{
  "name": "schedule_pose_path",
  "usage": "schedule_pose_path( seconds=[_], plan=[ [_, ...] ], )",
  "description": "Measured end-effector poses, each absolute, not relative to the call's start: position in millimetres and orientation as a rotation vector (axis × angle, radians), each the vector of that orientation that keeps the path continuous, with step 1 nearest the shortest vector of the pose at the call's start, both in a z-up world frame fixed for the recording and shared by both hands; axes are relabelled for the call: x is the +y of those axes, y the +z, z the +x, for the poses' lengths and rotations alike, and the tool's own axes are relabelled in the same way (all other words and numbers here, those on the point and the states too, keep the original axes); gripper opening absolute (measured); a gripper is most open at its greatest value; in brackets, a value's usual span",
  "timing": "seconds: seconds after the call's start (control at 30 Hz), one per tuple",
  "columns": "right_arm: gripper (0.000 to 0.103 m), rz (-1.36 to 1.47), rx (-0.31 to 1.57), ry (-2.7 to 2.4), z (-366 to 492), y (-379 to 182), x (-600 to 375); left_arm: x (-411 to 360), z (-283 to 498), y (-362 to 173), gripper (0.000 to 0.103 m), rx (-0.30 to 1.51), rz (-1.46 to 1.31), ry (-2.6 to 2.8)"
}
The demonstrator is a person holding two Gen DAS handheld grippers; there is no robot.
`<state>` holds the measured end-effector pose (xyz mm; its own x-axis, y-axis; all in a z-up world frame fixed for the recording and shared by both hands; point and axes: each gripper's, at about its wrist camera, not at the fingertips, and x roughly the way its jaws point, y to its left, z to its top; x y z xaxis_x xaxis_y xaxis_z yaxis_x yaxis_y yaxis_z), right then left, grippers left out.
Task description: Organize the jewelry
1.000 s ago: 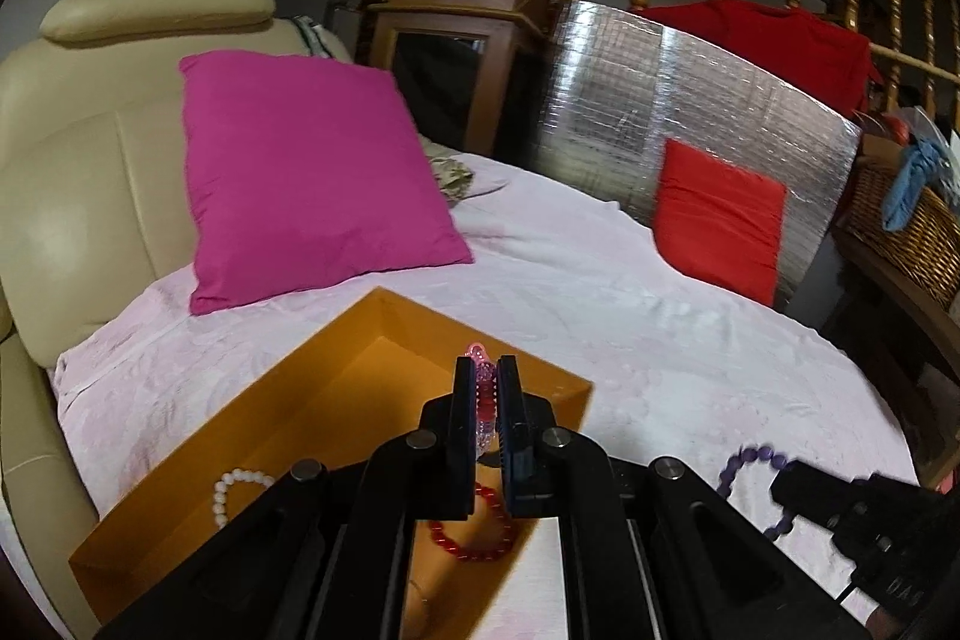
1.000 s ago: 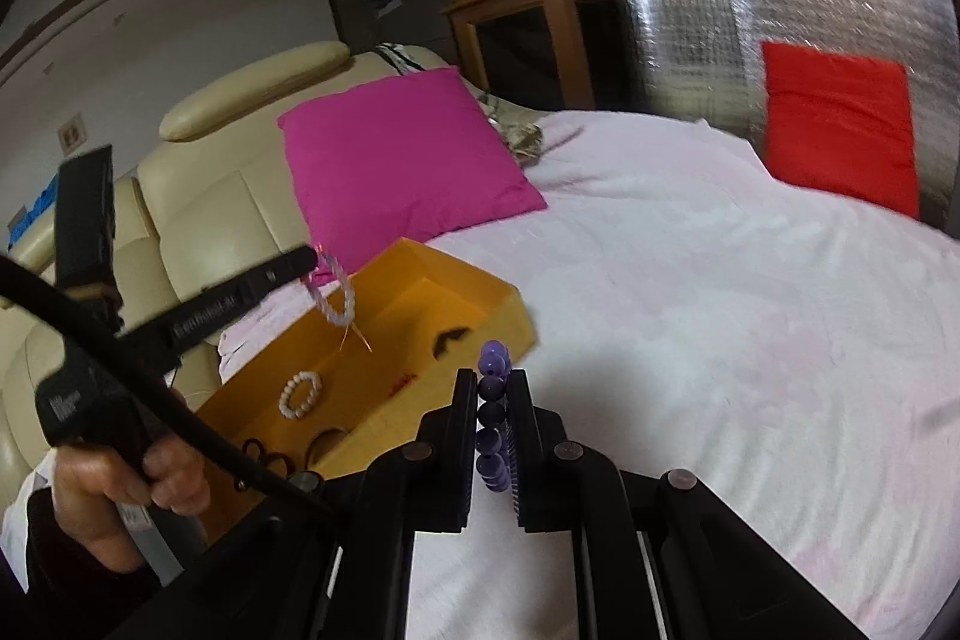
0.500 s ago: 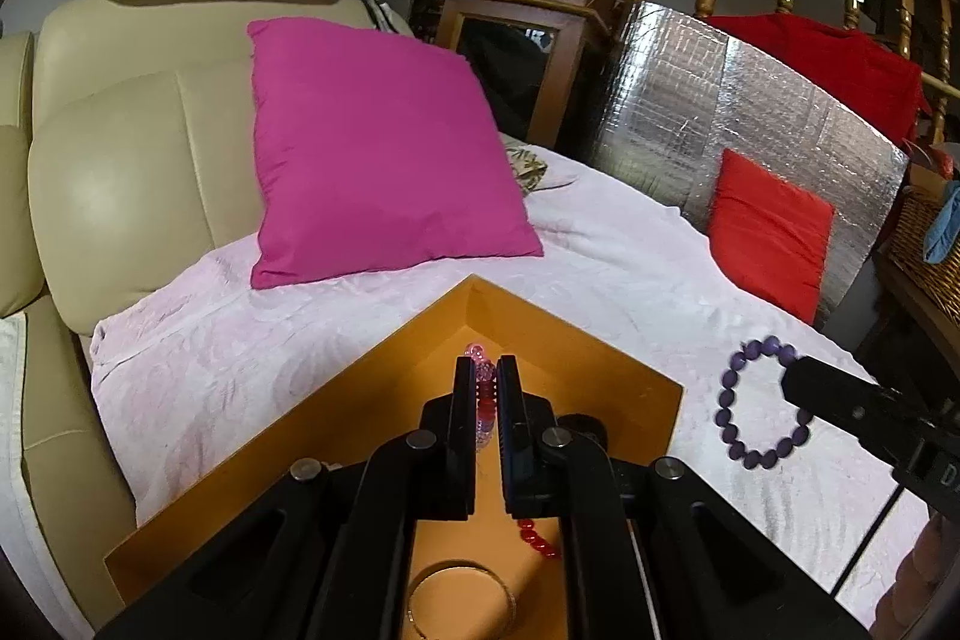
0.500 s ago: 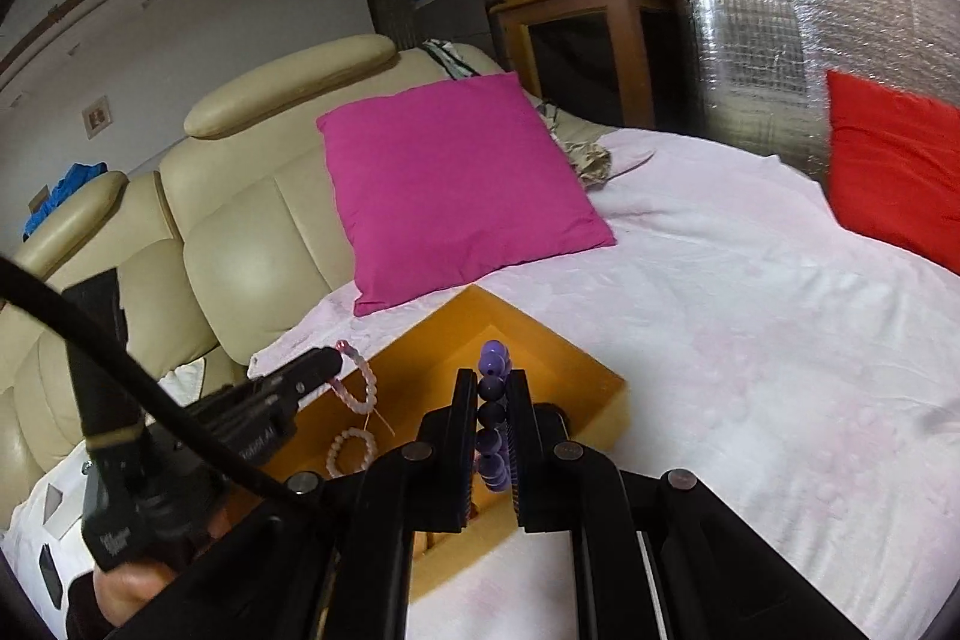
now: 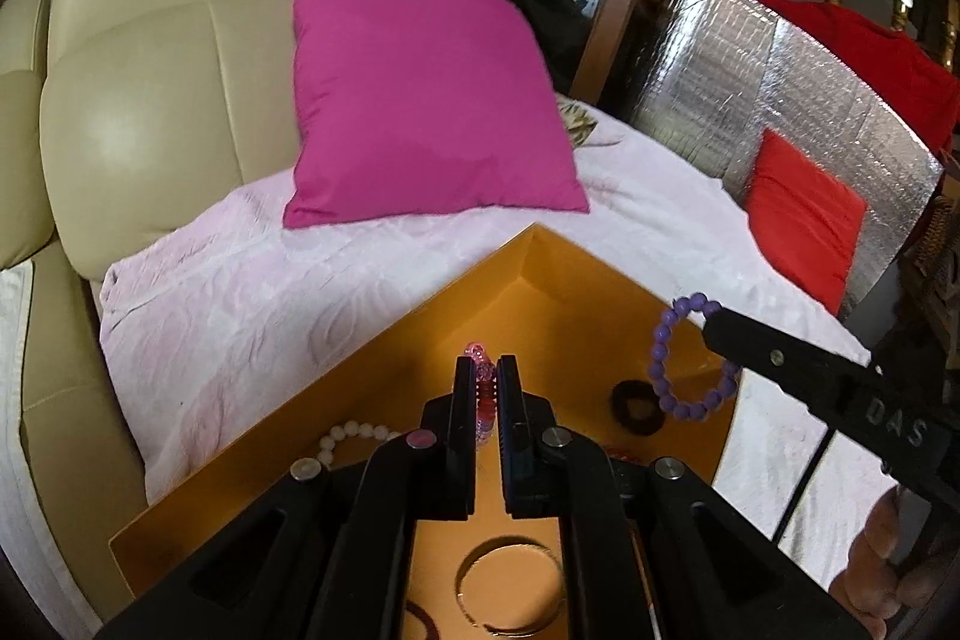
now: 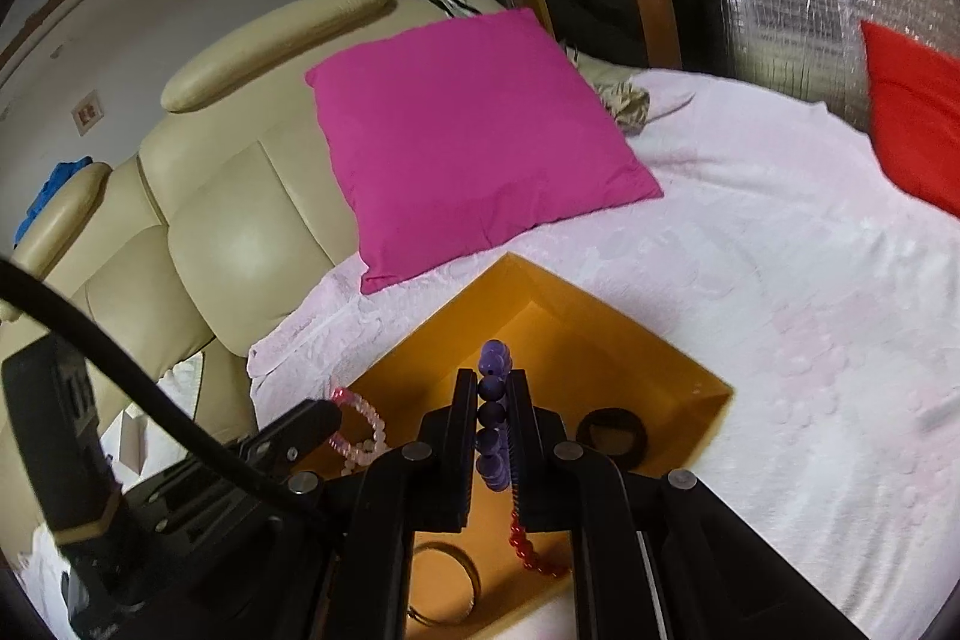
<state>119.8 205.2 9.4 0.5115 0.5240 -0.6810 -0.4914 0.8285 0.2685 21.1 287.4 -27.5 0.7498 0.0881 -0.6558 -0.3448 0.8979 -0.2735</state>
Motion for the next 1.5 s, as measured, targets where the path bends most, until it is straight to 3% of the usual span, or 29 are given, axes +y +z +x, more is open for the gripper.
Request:
schedule_pose_path(
  seconds=[0.67,0.83,0.9,0.93,0.97,1.0,1.07,1.2,1.5],
  plan=[
    [0.011,0.135,1.041,0.526,183.0,-58.1,262.0,289.4,48.0,-80.9,0.007,0.95,-0.464,0.233],
    [0.016,0.164,1.094,0.481,194.2,-69.7,252.0,288.4,51.4,-83.0,0.009,0.978,-0.452,0.202],
    [0.033,0.185,1.062,0.488,192.4,-61.4,241.1,288.3,50.8,-80.5,0.018,0.974,-0.449,0.198],
    [0.04,0.196,1.051,0.493,190.8,-57.1,235.9,288.9,49.6,-78.9,0.031,0.97,-0.453,0.197],
    [0.055,0.21,1.037,0.498,187.8,-51.0,228.8,289.4,48.1,-76.7,0.043,0.962,-0.454,0.199],
    [0.058,0.214,1.014,0.5,183.5,-44.0,221.6,290.2,46.2,-72.9,0.049,0.949,-0.455,0.2],
    [0.058,0.194,0.978,0.497,172.8,-31.4,209.5,292.5,40.3,-62.0,0.052,0.905,-0.462,0.177],
    [0.058,0.105,0.917,0.481,138.6,-3.7,181.5,291.4,21.7,-30.9,0.076,0.77,-0.379,0.228],
    [0.065,-0.082,0.743,0.414,35.2,60.1,139.9,278.7,-39.2,17.4,0.082,0.683,-0.169,0.414]
  ],
)
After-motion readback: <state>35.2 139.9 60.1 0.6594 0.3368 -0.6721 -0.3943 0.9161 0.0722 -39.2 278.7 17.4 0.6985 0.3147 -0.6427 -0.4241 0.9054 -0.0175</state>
